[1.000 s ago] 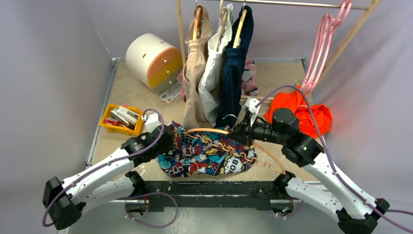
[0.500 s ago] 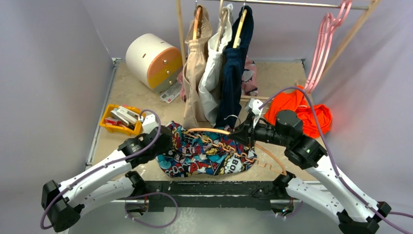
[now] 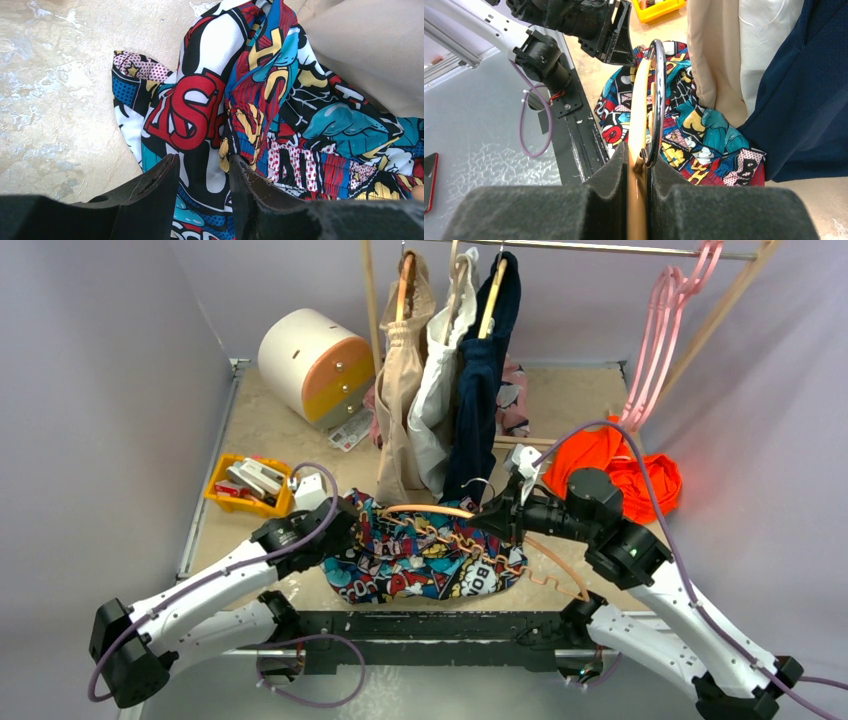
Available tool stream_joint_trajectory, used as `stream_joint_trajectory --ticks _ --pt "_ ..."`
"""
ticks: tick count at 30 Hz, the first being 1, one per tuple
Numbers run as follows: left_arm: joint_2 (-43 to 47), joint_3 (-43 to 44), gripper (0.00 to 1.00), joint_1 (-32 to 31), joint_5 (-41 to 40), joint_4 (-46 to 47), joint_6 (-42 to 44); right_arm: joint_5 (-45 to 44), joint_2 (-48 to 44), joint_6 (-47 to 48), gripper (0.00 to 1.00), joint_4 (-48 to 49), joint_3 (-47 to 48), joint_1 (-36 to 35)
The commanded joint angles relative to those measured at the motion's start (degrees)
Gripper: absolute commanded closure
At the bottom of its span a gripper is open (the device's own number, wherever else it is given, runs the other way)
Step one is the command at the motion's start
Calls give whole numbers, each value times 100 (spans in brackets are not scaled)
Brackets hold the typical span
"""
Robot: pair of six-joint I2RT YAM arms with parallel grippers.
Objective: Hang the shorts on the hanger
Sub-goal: Hang the shorts on the hanger.
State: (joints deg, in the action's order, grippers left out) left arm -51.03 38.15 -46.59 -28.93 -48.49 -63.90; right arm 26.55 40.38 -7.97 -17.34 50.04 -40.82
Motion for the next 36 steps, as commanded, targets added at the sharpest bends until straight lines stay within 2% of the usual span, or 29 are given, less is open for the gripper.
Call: stream_joint_trajectory --ticks 1,16,19,23,30,36 --pt "-94 55 60 -26 -16 332 90 131 -101 -72 100 220 54 -7" --pt "-424 -301 63 -21 -11 1053 254 312 -49 -55 100 5 220 -7" --pt "-547 -313 71 -13 -67 1178 291 344 -52 -49 100 -47 238 -10" --pt "-552 9 100 -20 -265 964 421 369 -48 3 100 -191 324 -5" --pt "8 952 100 -19 -659 106 675 495 5 255 100 -641 786 -9" --pt "17 1140 100 -25 -665 -52 640 1050 317 435 100 -989 1004 -8"
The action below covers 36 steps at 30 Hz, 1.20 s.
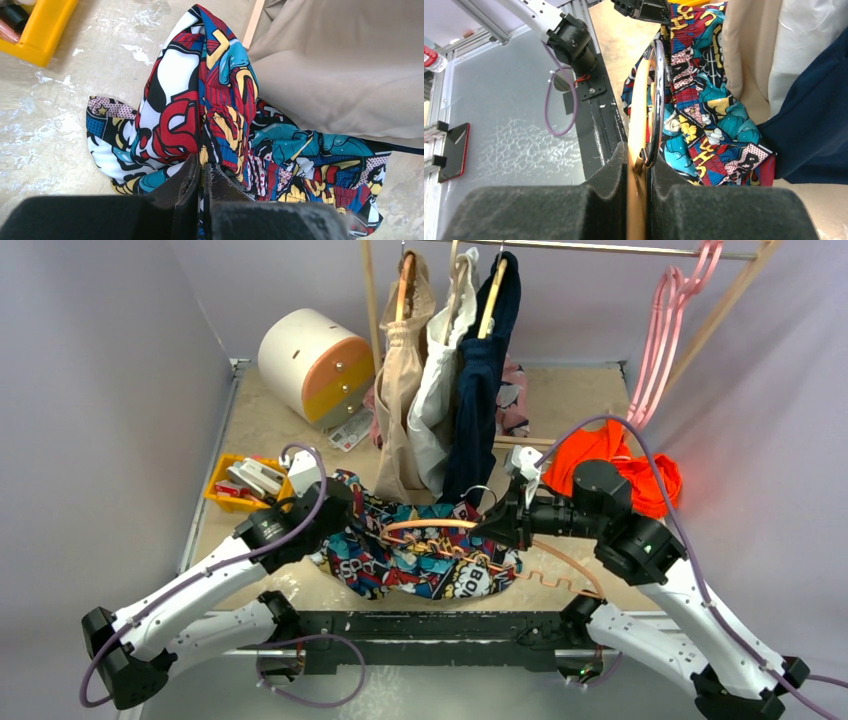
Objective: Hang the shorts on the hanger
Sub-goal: Hang the shorts on the hanger.
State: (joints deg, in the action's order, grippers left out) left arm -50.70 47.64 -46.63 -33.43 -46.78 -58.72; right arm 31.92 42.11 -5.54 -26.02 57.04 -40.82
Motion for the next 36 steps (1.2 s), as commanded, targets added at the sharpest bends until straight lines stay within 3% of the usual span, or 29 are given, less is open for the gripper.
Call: stream_joint_trajectory --ticks 1,15,26,28,33,36 --pt "-25 186 100 -17 -198 -206 109 510 163 187 100 -131 281 -11" --pt "65 705 100 -15 47 -191 381 -207 479 54 100 113 91 -13" --pt "334 935 100 -14 297 -122 581 -1461 719 -254 100 -118 345 -21" --pt "357 941 100 -21 287 -136 581 -1294 688 -173 100 -224 494 -25" --pt "355 906 100 -13 114 -135 544 273 559 -173 100 -155 546 -24" --pt "267 875 100 -18 52 -50 503 431 846 -39 100 -460 514 -52"
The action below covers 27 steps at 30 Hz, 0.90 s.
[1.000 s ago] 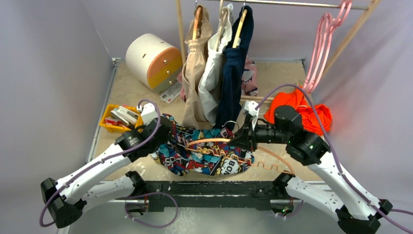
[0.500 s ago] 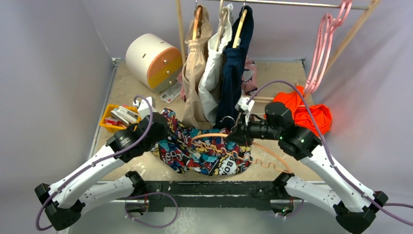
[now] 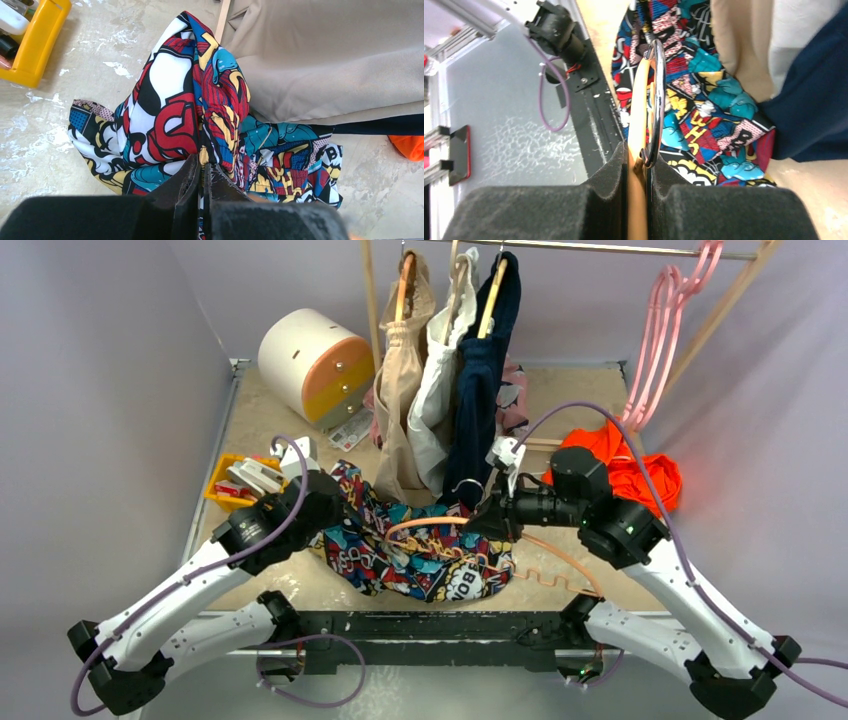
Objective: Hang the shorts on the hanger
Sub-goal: Hang the shorts on the hanger.
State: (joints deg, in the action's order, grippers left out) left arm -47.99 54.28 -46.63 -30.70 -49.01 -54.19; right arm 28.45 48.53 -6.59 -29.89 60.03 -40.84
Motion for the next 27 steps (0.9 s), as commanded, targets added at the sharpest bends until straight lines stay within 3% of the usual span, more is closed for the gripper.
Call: stream_joint_trajectory --ticks 1,9,17,27 --pt "-41 206 100 -13 -225 201 49 773 230 71 100 -62 164 -74" --pt "-99 246 100 -21 -253 218 69 218 490 17 100 -11 4 -251" --pt "-27 302 100 -18 -244 114 102 -1600 948 -283 100 -150 295 -341" --pt "28 256 100 -16 -44 102 202 -3737 351 -700 100 -144 595 -346"
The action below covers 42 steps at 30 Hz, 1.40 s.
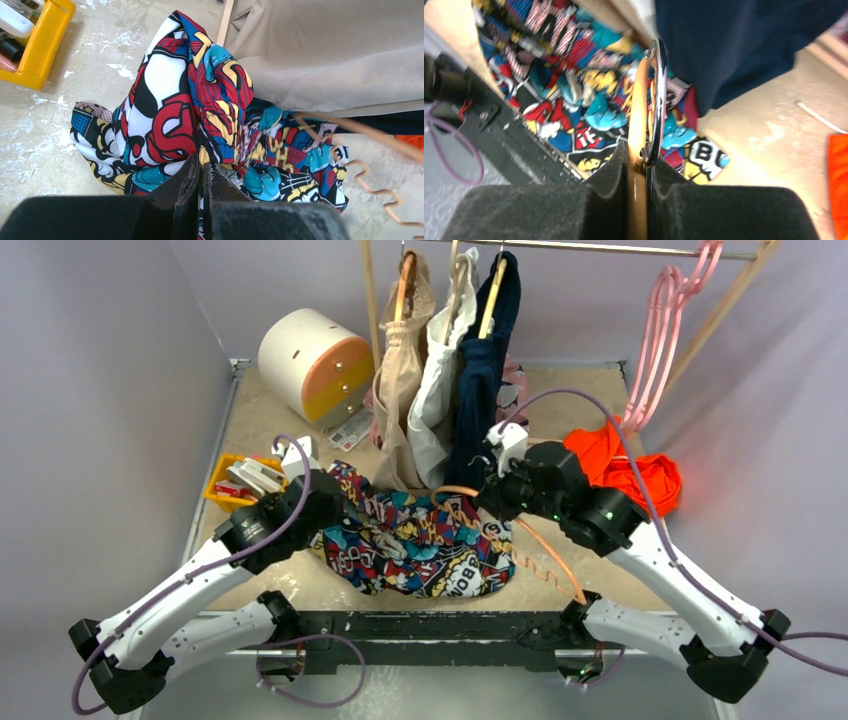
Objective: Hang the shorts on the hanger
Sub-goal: Hang the shorts on the hanger.
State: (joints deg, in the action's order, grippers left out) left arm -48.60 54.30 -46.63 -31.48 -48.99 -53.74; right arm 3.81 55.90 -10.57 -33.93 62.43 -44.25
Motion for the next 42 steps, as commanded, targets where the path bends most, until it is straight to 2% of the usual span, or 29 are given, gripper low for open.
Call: stream_joint_trajectory --ticks 1,4,10,11,19,28,35,38,42 --pt "96 253 100 -18 54 108 168 -1410 -454 -327 100 313 338 -5" --pt "98 256 100 -19 94 105 208 -1259 -638 -287 100 494 260 -5" --pt "106 202 100 -16 83 58 267 1777 -1034 100 100 1203 81 -5" --pt "111 191 100 -21 88 54 261 2059 -1077 82 100 1329 46 -5" --pt "-21 285 100 -21 117 118 266 2663 -982 -13 100 2151 -141 -5" --pt "-123 466 100 -20 90 -93 24 2332 -661 278 100 2544 -218 -154" --pt "-176 578 100 -16 151 -180 -79 1925 -401 411 100 2768 -362 -566" --pt "-168 624 100 -17 168 -197 -108 1325 -321 470 100 2843 -396 -830" --pt "-163 681 100 -16 187 -278 -152 82 -337 545 100 2850 -450 -1111"
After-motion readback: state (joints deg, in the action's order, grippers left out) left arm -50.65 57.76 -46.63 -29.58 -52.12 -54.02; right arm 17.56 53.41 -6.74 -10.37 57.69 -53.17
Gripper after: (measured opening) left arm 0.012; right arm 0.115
